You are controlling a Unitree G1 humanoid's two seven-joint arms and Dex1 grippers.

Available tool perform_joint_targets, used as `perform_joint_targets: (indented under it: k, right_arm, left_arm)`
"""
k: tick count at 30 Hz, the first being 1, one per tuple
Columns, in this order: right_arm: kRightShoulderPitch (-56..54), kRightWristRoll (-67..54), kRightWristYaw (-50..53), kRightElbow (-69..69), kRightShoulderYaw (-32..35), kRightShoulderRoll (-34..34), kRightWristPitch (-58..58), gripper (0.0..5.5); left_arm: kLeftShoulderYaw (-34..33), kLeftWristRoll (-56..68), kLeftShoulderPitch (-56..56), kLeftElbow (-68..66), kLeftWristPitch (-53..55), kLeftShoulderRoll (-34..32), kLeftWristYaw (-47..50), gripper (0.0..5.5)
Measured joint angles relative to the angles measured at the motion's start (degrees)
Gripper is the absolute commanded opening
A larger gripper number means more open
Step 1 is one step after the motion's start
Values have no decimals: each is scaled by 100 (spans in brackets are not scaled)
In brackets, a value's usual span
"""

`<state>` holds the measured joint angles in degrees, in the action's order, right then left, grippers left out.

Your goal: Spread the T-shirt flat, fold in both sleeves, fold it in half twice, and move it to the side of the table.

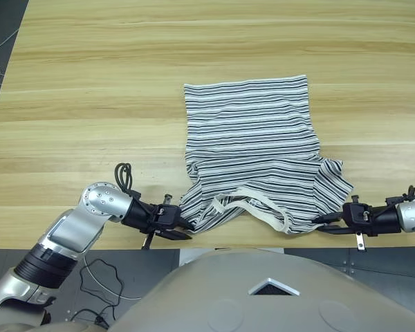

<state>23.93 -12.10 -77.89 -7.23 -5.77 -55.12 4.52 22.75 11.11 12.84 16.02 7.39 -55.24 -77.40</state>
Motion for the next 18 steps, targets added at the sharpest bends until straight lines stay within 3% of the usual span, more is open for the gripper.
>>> perform_joint_targets:
  k: [3, 8, 13, 15, 18]
  right_arm:
    - [43, -178, -87, -5, 12, -13, -198, 168]
    - [-25, -1009, -282, -189, 439, -42, -738, 174]
    - [-784, -1686, -292, 39, 978, -19, -1165, 174]
    - [-1292, -2238, 20, 93, 1251, 236, -1595, 174]
    - [-2062, -2308, 1334, 174, 1199, 1103, -2095, 174]
  left_arm:
    - [-9, -12, -41, -67, -76, 0, -4, 187]
    - [-23, -14, -89, -109, -155, 0, -4, 259]
    - [-17, -134, -222, -238, -397, 20, 13, 259]
    - [-23, -156, -250, -303, -507, 48, 34, 259]
    - [-13, -261, -324, -362, -610, 145, 69, 259]
